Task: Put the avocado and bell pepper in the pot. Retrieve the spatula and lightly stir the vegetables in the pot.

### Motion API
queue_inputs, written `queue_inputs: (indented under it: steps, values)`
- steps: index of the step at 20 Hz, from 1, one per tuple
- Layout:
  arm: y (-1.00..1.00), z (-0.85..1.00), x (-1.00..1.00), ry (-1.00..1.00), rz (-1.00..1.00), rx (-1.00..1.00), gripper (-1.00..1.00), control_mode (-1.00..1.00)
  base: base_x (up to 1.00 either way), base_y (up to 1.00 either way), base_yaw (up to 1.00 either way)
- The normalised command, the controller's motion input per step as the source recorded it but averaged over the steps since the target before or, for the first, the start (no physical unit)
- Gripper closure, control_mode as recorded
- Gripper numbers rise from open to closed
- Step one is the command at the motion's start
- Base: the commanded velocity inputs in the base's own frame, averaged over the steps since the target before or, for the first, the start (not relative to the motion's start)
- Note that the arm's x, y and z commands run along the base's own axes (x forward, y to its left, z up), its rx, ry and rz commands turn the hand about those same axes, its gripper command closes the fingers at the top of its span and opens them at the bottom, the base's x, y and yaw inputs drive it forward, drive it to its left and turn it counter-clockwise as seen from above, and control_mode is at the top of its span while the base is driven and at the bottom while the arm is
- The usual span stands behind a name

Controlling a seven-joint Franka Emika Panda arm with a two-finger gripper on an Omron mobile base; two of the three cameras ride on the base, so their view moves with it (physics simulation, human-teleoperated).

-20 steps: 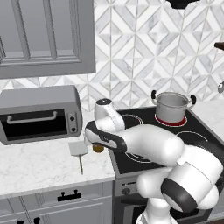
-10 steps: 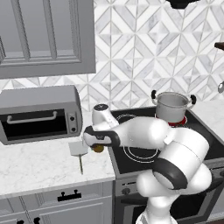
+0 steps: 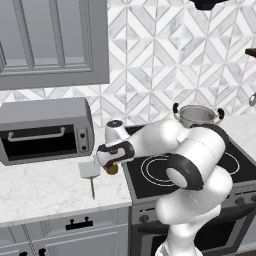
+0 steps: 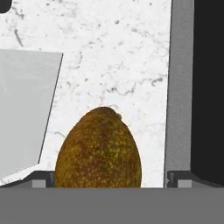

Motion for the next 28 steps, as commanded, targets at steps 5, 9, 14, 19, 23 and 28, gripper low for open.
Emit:
queue_inputs:
  steps: [5, 9, 14, 19, 23, 28]
  values:
    - [0.0, -0.4, -0.01, 0.01, 0.0, 0.0, -1.0, -1.0, 0.0, 0.0, 0.0]
    - [0.0, -0.41, -0.17, 0.0, 0.0, 0.0, -1.0, -1.0, 0.0, 0.0, 0.0]
    - [-0.06, -0.13, -0.27, -0.01, 0.0, 0.0, 1.0, -1.0, 0.0, 0.0, 0.0]
    - [-0.59, 0.8, -0.49, -0.2, -0.05, 0.03, 1.0, -1.0, 0.0, 0.0, 0.0]
    - [-0.96, 1.0, -0.42, -0.22, -0.08, 0.05, 1.0, -1.0, 0.0, 0.0, 0.0]
    - [-1.0, 0.91, -0.22, -0.18, -0.09, 0.0, 1.0, -1.0, 0.0, 0.0, 0.0]
